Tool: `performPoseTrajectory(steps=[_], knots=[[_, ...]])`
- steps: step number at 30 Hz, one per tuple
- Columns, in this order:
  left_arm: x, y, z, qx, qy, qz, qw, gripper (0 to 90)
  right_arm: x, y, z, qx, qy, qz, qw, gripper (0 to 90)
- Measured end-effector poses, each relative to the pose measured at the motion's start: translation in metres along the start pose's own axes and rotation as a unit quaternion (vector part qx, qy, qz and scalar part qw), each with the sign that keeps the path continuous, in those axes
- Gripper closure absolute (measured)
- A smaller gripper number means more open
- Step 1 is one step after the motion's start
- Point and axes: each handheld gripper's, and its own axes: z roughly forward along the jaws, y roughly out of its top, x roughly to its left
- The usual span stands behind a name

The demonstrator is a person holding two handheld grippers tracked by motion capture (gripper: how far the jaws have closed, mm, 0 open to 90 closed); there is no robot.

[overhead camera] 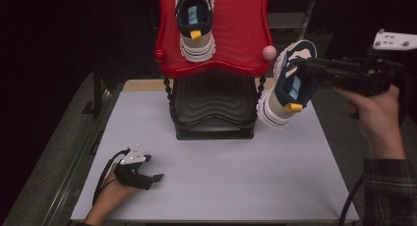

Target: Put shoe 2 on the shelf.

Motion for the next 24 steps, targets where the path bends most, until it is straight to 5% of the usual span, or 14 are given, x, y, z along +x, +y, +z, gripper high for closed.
performPoseTrajectory(steps=[14, 24], knots=[[0.0, 0.0, 0.0, 0.003, 0.001, 0.004, 1.0, 14.4, 0.001, 0.073, -0.002, -0.035, -0.006, -0.04, 0.9986, 73.4], [0.0, 0.0, 0.0, 0.002, 0.0, 0.002, 1.0, 14.4, -0.006, 0.117, 0.04, -0.037, 0.018, -0.061, 0.9973, 73.4]])
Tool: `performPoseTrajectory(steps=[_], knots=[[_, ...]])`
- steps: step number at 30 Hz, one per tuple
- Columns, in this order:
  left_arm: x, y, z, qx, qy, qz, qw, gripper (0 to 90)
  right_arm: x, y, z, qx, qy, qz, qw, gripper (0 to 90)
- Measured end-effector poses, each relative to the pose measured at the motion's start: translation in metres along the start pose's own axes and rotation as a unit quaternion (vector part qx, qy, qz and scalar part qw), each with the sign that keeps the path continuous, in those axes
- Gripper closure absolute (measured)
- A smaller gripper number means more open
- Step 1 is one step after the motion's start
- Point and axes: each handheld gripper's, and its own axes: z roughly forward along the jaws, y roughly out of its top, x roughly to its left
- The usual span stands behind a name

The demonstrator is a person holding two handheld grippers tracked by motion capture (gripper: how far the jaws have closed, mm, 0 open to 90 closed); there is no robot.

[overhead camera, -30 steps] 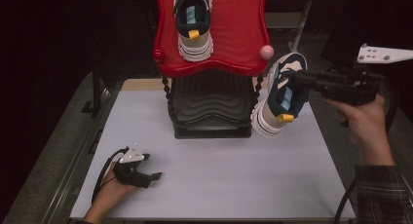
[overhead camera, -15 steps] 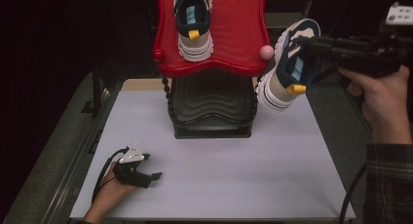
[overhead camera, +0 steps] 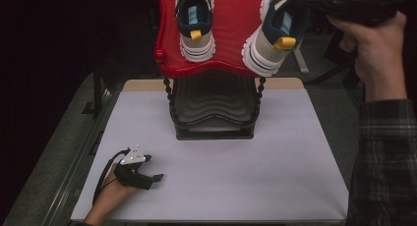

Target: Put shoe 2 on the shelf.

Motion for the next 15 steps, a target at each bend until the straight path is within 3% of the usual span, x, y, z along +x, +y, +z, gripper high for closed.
performPoseTrajectory(steps=[8, 15], knots=[[0.0, 0.0, 0.0, 0.0, 0.0, -0.001, 1.0, 14.4, -0.023, 0.012, 0.047, 0.017, 0.015, -0.008, 0.9997, 73.4], [0.0, 0.0, 0.0, -0.003, 0.0, -0.004, 1.0, 14.4, -0.044, 0.013, 0.076, 0.032, 0.019, -0.014, 0.9992, 73.3]])
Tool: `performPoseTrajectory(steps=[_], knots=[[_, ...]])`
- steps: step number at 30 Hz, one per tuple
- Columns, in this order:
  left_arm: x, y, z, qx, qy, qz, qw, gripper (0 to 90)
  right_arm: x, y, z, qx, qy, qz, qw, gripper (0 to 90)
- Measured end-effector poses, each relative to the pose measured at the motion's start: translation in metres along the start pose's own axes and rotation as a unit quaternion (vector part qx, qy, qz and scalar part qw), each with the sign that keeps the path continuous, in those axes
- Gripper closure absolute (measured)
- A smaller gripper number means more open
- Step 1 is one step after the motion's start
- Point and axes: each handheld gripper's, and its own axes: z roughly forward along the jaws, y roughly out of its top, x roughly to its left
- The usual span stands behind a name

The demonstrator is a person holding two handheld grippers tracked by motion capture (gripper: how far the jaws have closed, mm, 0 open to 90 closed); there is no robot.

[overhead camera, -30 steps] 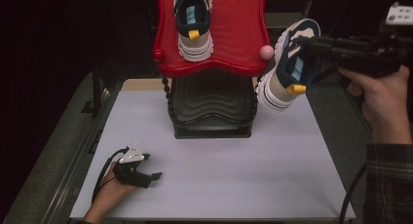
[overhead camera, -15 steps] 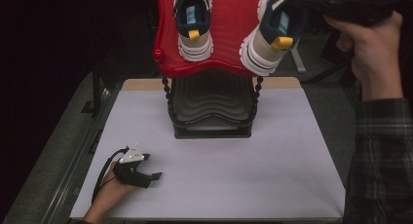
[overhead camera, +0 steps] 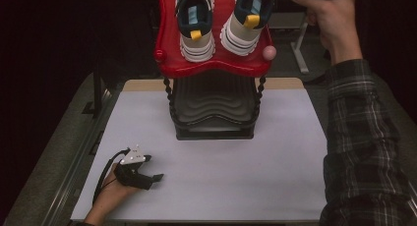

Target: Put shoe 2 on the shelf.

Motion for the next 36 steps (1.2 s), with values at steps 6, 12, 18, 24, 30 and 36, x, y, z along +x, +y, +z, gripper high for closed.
performPoseTrajectory(steps=[6, 12, 18, 24, 30, 36], knots=[[0.0, 0.0, 0.0, 0.001, -0.001, 0.0, 1.0, 14.5, -0.007, -0.003, 0.016, 0.028, -0.008, -0.016, 0.9994, 73.1], [0.0, 0.0, 0.0, 0.001, -0.001, 0.0, 1.0, 14.4, -0.007, -0.004, 0.029, 0.046, -0.005, -0.032, 0.9984, 73.0], [0.0, 0.0, 0.0, 0.002, -0.001, 0.001, 1.0, 14.4, -0.003, -0.003, 0.04, 0.058, 0.002, -0.04, 0.9975, 72.8], [0.0, 0.0, 0.0, 0.002, 0.0, 0.002, 1.0, 14.5, -0.001, -0.001, 0.054, 0.061, 0.015, -0.048, 0.9969, 72.8], [0.001, 0.0, 0.0, 0.001, -0.001, 0.001, 1.0, 14.4, -0.004, -0.001, 0.062, 0.052, 0.031, -0.054, 0.9967, 72.6], [0.001, 0.0, 0.0, 0.002, -0.001, 0.002, 1.0, 14.4, -0.005, -0.001, 0.07, 0.047, 0.042, -0.04, 0.9972, 71.3]])
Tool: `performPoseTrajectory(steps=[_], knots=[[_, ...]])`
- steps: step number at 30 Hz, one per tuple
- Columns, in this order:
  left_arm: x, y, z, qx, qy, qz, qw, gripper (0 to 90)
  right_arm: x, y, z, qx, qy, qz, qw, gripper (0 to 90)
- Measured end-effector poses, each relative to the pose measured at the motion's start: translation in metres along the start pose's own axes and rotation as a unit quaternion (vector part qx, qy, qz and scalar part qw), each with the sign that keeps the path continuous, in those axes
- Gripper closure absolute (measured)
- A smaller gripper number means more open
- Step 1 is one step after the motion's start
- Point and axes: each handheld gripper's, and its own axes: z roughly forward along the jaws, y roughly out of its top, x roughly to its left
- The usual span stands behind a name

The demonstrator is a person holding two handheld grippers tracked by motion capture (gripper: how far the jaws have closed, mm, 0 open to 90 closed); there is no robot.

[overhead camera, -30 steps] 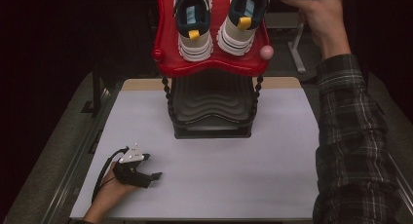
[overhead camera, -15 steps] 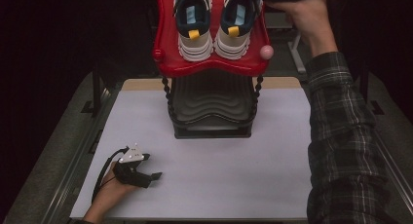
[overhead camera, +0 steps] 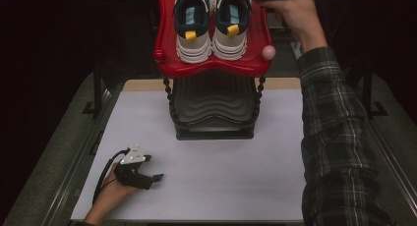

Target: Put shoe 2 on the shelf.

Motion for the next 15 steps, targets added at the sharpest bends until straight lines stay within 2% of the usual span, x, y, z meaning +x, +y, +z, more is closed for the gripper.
performPoseTrajectory(steps=[1, 4, 6, 9, 12, 15], knots=[[0.0, 0.0, 0.0, 0.0, 0.0, 0.0, 1.0, 14.4, 0.0, -0.001, -0.001, -0.001, -0.002, 0.002, 1.0, 68.8], [0.0, 0.0, 0.0, 0.001, 0.0, 0.002, 1.0, 14.4, 0.001, -0.003, -0.007, -0.003, -0.024, 0.025, 0.9994, 51.2], [0.0, 0.0, 0.0, 0.001, 0.0, 0.002, 1.0, 14.4, 0.002, -0.004, -0.012, -0.002, -0.043, 0.032, 0.9986, 40.8], [0.0, 0.0, 0.0, 0.001, 0.0, 0.002, 1.0, 14.4, 0.003, -0.006, -0.017, 0.007, -0.048, 0.044, 0.9978, 36.5], [0.0, 0.0, 0.0, 0.001, 0.0, 0.002, 1.0, 14.4, 0.01, -0.014, -0.034, -0.017, -0.059, 0.06, 0.9963, 29.5], [0.0, 0.0, 0.0, 0.002, 0.0, 0.002, 1.0, 14.4, 0.013, -0.02, -0.043, -0.02, -0.064, 0.071, 0.9953, 27.4]])
